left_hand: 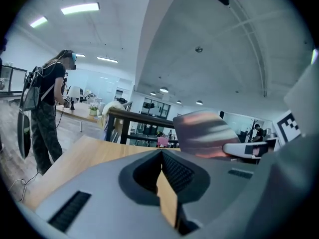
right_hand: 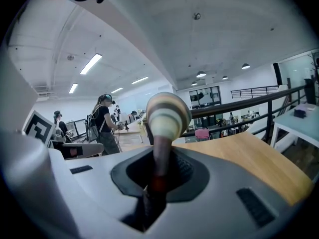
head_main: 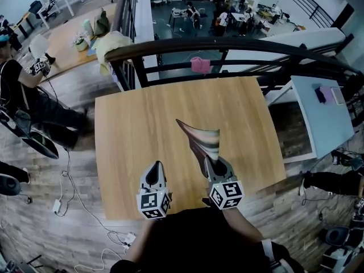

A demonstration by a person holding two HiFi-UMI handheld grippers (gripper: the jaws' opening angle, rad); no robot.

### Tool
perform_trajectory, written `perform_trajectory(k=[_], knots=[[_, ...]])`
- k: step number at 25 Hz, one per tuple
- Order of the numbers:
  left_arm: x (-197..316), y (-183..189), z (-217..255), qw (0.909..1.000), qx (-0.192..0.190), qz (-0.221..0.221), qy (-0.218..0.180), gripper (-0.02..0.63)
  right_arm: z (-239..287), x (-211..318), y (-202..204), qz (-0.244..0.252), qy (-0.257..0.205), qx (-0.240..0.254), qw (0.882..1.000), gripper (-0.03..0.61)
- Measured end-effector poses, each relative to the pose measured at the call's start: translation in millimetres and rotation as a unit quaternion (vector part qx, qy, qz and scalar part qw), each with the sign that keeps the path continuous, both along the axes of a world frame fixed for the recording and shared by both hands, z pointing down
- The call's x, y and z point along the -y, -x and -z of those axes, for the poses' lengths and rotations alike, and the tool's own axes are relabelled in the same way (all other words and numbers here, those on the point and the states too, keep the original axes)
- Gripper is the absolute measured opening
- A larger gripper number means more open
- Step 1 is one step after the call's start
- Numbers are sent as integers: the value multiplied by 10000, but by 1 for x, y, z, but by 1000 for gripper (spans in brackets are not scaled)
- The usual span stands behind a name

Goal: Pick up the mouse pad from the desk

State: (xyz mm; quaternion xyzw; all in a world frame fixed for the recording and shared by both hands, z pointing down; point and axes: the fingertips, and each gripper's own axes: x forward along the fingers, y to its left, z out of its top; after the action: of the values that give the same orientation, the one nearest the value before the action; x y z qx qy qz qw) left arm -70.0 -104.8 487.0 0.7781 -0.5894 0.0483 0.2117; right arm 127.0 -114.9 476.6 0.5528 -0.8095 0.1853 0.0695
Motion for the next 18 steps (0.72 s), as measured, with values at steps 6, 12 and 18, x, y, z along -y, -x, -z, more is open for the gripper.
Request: perform_trajectory(k=[6, 12, 18], knots=[[-15, -16, 9, 9998, -61, 91, -151, 23, 5, -20, -11, 137, -71, 103, 9998, 57], [-23, -24, 10, 9996, 76, 43, -253, 23, 1, -30, -13, 235, -49, 97, 9997, 52], [-26, -30, 10, 9997, 70, -33, -228, 23, 7, -35, -13, 260, -110, 150, 9995, 51]])
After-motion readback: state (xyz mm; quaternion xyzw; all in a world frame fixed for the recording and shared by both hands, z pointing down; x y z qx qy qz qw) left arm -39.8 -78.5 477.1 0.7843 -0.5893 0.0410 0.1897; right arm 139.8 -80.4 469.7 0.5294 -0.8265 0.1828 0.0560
